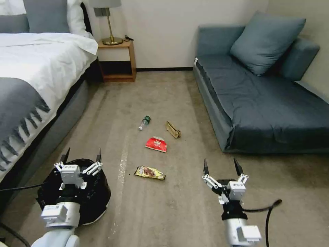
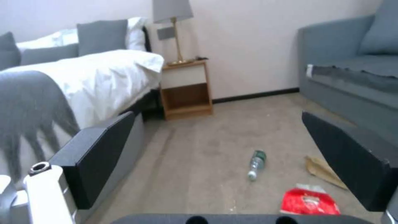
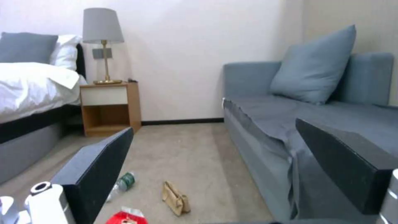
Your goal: Pick up the trash bin, then pick up the garbage on the floor and place it into the trash bin.
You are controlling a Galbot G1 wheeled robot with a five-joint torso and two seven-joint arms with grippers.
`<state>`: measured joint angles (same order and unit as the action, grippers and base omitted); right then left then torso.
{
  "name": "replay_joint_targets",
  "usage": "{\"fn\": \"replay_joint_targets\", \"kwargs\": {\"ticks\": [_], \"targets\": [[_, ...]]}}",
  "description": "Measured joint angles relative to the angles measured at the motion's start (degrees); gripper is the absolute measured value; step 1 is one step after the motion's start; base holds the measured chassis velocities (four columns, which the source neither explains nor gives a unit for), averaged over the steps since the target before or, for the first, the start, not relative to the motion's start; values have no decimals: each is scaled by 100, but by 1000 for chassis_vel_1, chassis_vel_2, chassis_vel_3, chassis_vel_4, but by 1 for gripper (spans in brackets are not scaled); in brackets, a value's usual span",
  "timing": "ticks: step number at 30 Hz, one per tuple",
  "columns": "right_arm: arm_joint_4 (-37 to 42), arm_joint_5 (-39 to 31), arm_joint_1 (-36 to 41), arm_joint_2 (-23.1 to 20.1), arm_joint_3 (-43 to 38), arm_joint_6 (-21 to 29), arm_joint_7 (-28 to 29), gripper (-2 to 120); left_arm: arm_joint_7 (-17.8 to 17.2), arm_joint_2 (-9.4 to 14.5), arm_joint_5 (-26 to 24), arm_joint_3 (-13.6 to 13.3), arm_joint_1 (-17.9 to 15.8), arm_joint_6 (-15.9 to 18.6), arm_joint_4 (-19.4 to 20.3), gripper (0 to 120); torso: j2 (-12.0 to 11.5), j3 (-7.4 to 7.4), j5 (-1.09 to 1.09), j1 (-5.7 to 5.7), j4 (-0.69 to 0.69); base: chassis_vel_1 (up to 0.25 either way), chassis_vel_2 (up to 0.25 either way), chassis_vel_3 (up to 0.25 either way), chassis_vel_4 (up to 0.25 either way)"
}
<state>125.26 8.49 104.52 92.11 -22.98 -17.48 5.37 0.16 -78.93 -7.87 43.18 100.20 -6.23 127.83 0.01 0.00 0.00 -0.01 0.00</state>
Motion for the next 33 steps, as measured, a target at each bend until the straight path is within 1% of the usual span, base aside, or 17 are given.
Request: {"fn": "replay_joint_targets", "kwargs": {"ticks": [2, 3, 8, 13, 15, 16, 19, 20, 23, 24, 25, 27, 28, 29, 31, 32, 33], "targets": [[-5, -19, -10, 0, -2, 10, -2, 100, 19, 9, -1, -15, 17, 1, 0, 100, 0, 0, -3, 0, 1, 0, 0, 0, 0], [-17, -44, -27, 0, -7, 33, -9, 100, 39, 19, -1, -27, 33, 2, 0, 100, 0, 0, 1, 0, 0, 0, 0, 0, 0], [-47, -215, -101, -3, -39, 181, -23, 100, 121, 34, -18, -62, 68, 18, -28, 100, 0, 1, 1, 0, 0, 0, 0, 0, 0], [-58, -372, -142, -65, -86, 300, -44, 100, 130, 45, -155, -42, 92, 109, -33, 100, 0, 0, 0, 0, 0, 0, 0, 0, 0], [-60, -397, -144, -82, -89, 320, -48, 100, 97, 89, -355, 58, 86, 216, 9, 100, -1, 0, 0, 0, 0, 0, 0, 0, 0], [-60, -397, -144, -82, -89, 320, -48, 100, 97, 89, -355, 58, 86, 216, 9, 100, -1, 0, 0, 0, 0, 0, 0, 0, 0], [-89, -439, -142, -112, -91, 329, -50, 100, -35, 270, -1186, 303, 73, 537, 84, 100, -1, 1, 0, 0, 1, 0, 0, 0, 0], [-89, -439, -142, -112, -91, 329, -50, 100, -35, 270, -1186, 303, 73, 537, 84, 100, -1, 1, 0, 0, 1, 0, 0, 0, 0], [-157, -517, -149, -147, -111, 328, -50, 100, -102, 604, -2033, 449, 81, 821, -51, 100, -1, 0, -1, 0, 1, 0, 0, 0, 0], [-157, -517, -149, -147, -111, 328, -50, 100, -102, 604, -2033, 449, 81, 821, -51, 100, -1, 0, -1, 0, 1, 0, 0, 0, 0], [-180, -550, -153, -163, -122, 328, -49, 100, -103, 736, -2286, 538, 82, 947, -153, 100, -1, 0, -2, 0, 0, 0, 0, 0, 0], [-212, -618, -162, -193, -151, 327, -45, 100, -110, 1000, -2668, 879, 37, 1195, -439, 100, -1, 0, -1, 0, 0, 0, 0, 0, 0], [-221, -646, -169, -207, -162, 326, -44, 100, -114, 1130, -2760, 1045, -1, 1293, -606, 100, -1, 1, -1, 0, 1, 0, 0, 0, 0], [-221, -646, -169, -207, -162, 326, -44, 100, -114, 1130, -2760, 1045, -1, 1293, -606, 100, -1, 1, -1, 0, 1, 0, 0, 0, 0], [-241, -702, -186, -234, -183, 326, -39, 100, -114, 1418, -2855, 1396, -104, 1532, -944, 100, -1, 1, -2, 0, 1, 0, 0, 0, 0], [-241, -702, -186, -234, -183, 326, -39, 100, -114, 1418, -2855, 1396, -104, 1532, -944, 100, -1, 1, -2, 0, 1, 0, 0, 0, 0], [-253, -740, -202, -247, -202, 326, -33, 100, -92, 1597, -2914, 1602, -151, 1709, -1100, 100, -1, 0, -1, 0, 0, 0, 0, 0, 0]]}}
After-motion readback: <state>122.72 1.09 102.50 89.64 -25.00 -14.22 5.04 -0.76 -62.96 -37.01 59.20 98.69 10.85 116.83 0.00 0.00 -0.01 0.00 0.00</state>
